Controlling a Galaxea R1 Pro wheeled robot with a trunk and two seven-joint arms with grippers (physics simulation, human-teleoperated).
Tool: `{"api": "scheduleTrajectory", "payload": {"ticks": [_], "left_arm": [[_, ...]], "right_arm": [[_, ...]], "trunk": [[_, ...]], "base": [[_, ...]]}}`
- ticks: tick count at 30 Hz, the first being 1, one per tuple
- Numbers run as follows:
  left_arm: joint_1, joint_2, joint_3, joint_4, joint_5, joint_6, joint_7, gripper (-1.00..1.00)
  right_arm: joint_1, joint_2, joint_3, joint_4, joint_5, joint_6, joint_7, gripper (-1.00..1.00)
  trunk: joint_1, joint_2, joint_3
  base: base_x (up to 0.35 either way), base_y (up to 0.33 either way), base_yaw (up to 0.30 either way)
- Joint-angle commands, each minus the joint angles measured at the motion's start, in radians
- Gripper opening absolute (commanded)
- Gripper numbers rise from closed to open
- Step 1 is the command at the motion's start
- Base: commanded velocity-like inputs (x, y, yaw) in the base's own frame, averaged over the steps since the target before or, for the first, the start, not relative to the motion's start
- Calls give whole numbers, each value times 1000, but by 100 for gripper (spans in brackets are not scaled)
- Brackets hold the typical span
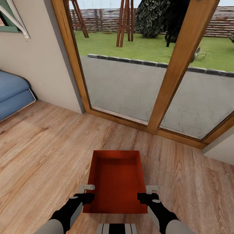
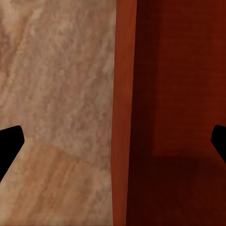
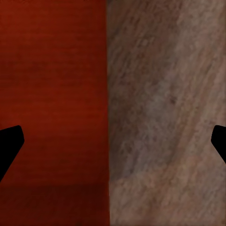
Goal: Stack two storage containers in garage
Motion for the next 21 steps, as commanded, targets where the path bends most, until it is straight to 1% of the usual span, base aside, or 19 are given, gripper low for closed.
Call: {"api": "scheduleTrajectory", "payload": {"ticks": [1,21], "left_arm": [[0,0,-2,-2,4,6,4,100],[0,-2,-1,7,9,5,6,100]], "right_arm": [[0,1,-7,-1,9,3,-1,100],[0,-2,-7,-1,9,3,-1,100]], "trunk": [[0,0,-1],[0,0,-1]], "base": [[0,0,0],[0,0,0]]}}
